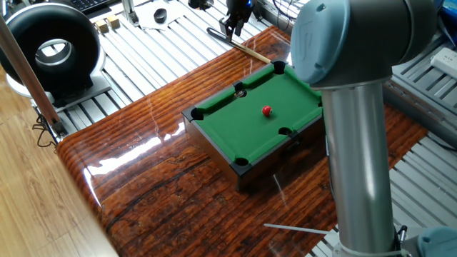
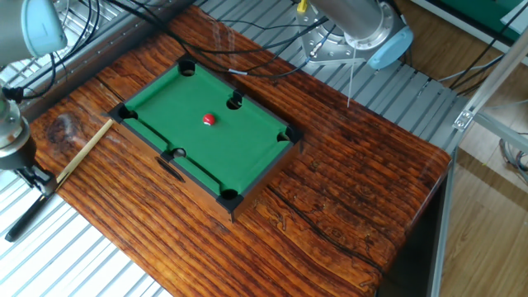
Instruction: Hit the pool ball
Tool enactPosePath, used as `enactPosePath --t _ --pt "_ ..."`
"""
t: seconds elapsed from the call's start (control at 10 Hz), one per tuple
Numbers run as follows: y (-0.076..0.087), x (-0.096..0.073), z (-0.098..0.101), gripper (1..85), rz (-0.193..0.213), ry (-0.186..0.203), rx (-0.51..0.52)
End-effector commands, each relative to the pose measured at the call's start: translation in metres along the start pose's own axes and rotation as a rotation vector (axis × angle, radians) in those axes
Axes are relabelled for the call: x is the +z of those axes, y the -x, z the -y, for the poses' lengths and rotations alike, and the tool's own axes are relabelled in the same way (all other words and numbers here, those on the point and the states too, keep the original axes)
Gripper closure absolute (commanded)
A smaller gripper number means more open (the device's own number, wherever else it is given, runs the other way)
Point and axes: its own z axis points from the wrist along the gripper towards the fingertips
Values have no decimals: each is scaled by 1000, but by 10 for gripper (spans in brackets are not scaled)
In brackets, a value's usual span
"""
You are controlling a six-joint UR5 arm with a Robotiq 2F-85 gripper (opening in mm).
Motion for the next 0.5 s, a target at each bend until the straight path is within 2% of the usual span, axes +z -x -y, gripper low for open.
enactPosePath --t 0.0,0.4 --pt "2 15 3 433 -4 -1 -39" --pt "-4 16 2 447 -26 9 -58"
